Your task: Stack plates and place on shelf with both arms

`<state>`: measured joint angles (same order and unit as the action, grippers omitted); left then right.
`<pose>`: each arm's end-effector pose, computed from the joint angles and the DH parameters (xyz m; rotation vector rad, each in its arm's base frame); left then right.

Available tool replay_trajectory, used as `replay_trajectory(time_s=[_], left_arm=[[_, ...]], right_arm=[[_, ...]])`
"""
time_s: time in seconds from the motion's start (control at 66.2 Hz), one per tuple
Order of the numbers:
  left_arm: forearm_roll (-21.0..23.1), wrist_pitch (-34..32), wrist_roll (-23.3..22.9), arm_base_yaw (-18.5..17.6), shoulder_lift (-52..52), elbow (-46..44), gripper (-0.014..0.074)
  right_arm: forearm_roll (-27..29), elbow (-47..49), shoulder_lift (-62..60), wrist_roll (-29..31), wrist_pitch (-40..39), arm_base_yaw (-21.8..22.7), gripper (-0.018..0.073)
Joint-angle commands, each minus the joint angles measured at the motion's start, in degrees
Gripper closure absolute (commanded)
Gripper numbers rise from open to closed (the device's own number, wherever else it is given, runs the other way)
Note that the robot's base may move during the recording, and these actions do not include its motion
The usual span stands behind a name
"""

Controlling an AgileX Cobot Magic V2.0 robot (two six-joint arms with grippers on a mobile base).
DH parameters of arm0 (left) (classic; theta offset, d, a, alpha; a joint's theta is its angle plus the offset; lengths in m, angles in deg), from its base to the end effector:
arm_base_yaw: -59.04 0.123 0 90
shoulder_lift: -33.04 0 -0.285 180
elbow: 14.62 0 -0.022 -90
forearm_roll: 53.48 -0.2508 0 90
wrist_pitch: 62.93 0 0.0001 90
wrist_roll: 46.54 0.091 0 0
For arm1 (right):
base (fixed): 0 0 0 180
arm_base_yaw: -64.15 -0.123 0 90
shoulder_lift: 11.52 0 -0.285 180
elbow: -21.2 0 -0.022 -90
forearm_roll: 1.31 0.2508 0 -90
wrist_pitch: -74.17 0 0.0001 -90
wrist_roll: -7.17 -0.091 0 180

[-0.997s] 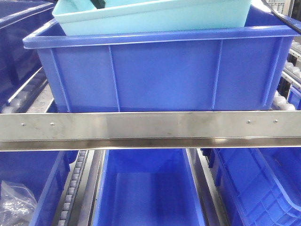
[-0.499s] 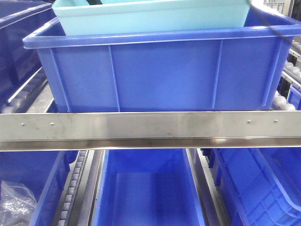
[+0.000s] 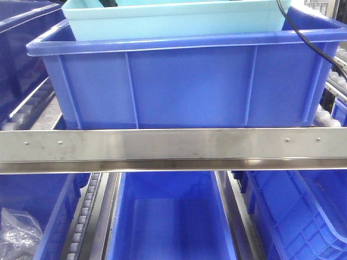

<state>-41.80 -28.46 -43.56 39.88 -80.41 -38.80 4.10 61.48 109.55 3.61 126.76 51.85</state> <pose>0.4117 -0.1541 0.3601 0.3027 2.1495 -0.3841 0.4452 0.1041 0.3667 -0.1489 2.3323 0.2544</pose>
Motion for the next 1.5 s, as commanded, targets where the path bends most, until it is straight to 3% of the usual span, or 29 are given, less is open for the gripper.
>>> replay_trajectory(time_s=[0.0, 0.106, 0.242, 0.287, 0.529, 0.665, 0.922, 0.997, 1.042, 1.148, 1.193, 1.254, 1.314, 1.481], left_arm=[[2.92, -4.84, 0.32, -0.68, 3.3, -2.19, 0.0226], [2.92, -3.58, 0.32, -0.68, 3.32, -2.19, 0.0204], [2.48, -3.02, 0.32, -0.68, 3.13, -2.19, 0.0085], [2.17, -3.02, 0.32, -0.68, 3.02, -2.19, 0.0054], [1.18, -2.22, -2.97, 2.44, 3.04, -2.19, 0.0055], [1.18, -0.91, -2.97, 4.52, 3.04, -2.19, 0.0055], [2.48, 0.67, -2.97, 4.65, 3.04, -2.19, 0.0083], [3.19, 1.83, -2.97, 4.65, 3.04, -2.19, 0.0153], [3.43, 2.36, -2.97, 4.78, 3.28, -2.19, 0.0242], [3.43, 3.5, -2.97, 4.87, 4.15, -2.19, 0.0512], [3.33, 3.69, -2.97, 4.87, 4.57, -2.19, 0.0507], [3.33, 3.97, -2.97, 4.87, 5.24, -2.19, 0.0491], [3.33, 4.41, -2.97, 4.87, 6.22, -2.19, 0.051], [3.33, 6.74, -2.97, 4.87, 7.88, -2.19, 0.051]], right_arm=[[1.99, 1.93, -3.67, 0.56, -4.69, -0.76, 0.0052], [1.87, 1.93, -3.67, 0.56, -4.39, -0.76, 0.0032], [1.81, 1.93, -3.67, 0.56, -3.8, -0.76, -0.0071], [1.53, 1.93, -3.67, 0.56, -3.68, -0.76, -0.0062], [-3.54, 1.93, -3.67, -1.1, -3.04, -0.1, -0.0065], [-3.54, 1.93, -3.67, -2.3, -3.1, 0.9, -0.0065], [-0.9, 1.93, -3.67, -2.52, -1.78, 0.98, -0.0057], [0.51, 1.93, -3.79, -2.52, -0.68, 0.98, 0.001], [1.41, 1.93, -3.88, -2.52, 0.0, 0.98, 0.0086], [3.04, 1.93, -4.08, -2.52, 1.71, 0.98, 0.0403], [3.29, 1.93, -4.27, -2.52, 2.52, 0.92, 0.0532], [3.41, 1.93, -4.46, -2.52, 3.09, 0.87, 0.0475], [3.47, 1.93, -4.9, -2.52, 3.75, 0.87, 0.0515], [3.52, 1.93, -6.55, -2.52, 5.12, 0.87, 0.0503]])
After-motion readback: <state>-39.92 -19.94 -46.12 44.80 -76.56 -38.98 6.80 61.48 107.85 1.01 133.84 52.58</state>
